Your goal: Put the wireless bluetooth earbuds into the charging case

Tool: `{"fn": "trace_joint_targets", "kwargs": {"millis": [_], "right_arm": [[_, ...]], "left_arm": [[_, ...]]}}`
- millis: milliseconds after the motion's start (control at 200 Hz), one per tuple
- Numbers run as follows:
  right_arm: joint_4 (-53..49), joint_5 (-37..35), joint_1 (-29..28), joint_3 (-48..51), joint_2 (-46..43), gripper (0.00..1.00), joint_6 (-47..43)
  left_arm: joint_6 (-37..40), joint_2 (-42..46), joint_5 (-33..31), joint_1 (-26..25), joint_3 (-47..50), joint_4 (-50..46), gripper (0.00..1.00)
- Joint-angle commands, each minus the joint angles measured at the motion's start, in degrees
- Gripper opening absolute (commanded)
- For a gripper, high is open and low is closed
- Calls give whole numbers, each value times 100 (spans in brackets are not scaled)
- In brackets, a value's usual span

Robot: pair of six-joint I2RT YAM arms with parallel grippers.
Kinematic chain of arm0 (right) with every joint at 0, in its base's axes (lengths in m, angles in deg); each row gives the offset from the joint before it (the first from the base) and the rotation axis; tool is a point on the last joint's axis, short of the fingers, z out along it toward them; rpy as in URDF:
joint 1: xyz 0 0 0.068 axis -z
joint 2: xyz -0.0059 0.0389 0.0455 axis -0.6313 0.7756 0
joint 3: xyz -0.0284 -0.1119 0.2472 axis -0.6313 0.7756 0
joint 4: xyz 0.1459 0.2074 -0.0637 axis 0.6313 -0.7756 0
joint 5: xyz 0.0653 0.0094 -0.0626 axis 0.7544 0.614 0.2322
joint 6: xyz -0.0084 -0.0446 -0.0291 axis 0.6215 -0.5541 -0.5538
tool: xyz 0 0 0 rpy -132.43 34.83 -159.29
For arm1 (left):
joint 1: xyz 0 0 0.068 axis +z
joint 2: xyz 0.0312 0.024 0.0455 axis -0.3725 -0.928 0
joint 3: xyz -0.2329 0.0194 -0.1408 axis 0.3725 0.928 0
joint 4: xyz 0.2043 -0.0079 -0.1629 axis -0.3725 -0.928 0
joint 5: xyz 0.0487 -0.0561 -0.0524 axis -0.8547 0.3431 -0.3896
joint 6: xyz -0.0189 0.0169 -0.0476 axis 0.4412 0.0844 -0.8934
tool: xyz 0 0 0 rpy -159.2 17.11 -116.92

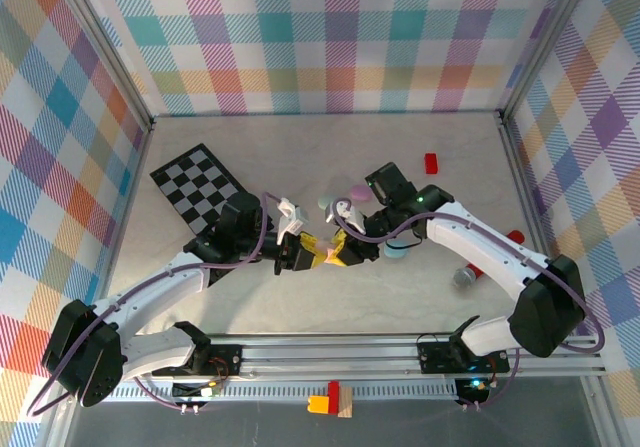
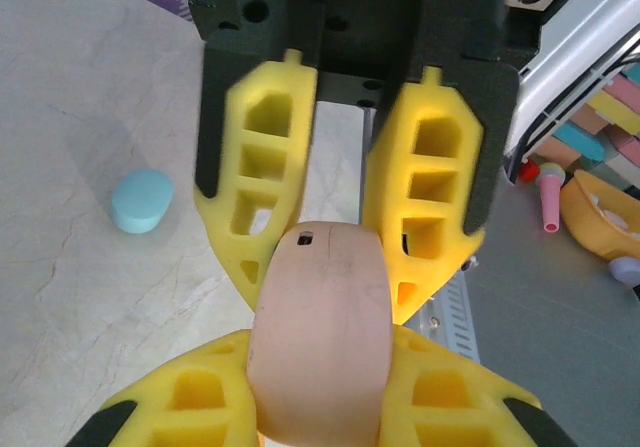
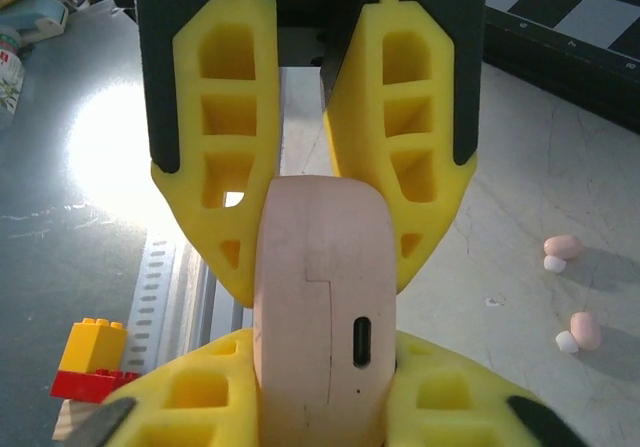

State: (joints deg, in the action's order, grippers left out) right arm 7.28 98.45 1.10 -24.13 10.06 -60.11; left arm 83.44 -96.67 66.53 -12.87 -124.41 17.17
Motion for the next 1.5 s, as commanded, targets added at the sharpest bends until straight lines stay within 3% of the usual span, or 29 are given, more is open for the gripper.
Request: {"fn": "trace_joint_targets", "kwargs": {"millis": [0, 110, 260, 375, 515, 685, 775, 870, 960, 1080, 1190, 1370, 1495], "right_arm": [[586, 324, 225, 130, -418, 43, 301], [1718, 890, 728, 644, -929, 62, 1336], [3974, 1028, 1018, 1478, -1616, 67, 3675], [5359, 320, 1018, 1766, -1805, 71, 5841], [6116, -471, 1022, 2056, -1799, 73, 7147], [6850, 66, 1018, 2150, -1477, 72, 7815], [7010, 140, 1018, 2215, -1446, 65, 7843], [7051, 153, 1019, 2263, -1462, 50, 7901], [7032, 193, 1018, 2267, -1455, 47, 7931], [7002, 201, 1018, 2283, -1464, 34, 7924], [7004, 208, 1018, 2266, -1434, 33, 7931], [6992, 192, 1019, 2260, -1368, 41, 7905], [6961, 219, 1018, 2244, -1341, 28, 7877]], "left_arm": [[-373, 96, -115, -81, 10, 431, 13], [-1372, 221, -805, -60, 291, 1392, 12], [-3258, -55, -1327, -59, 311, 2620, 11], [-4150, -266, -1297, -63, 289, 3539, 11], [-4831, -522, -1160, -57, 238, 4601, 11], [-5460, -829, -1055, -65, 118, 5276, 11], [-5480, -829, -994, -74, 89, 5266, 11], [-5430, -759, -1049, -74, 123, 5259, 11], [-5439, -736, -1068, -76, 119, 5276, 11], [-5426, -779, -1026, -76, 84, 5270, 11], [-5485, -840, -995, -76, 58, 5261, 11], [-5509, -954, -917, -76, -10, 5214, 12], [-5558, -1050, -878, -72, -62, 5241, 13]]}}
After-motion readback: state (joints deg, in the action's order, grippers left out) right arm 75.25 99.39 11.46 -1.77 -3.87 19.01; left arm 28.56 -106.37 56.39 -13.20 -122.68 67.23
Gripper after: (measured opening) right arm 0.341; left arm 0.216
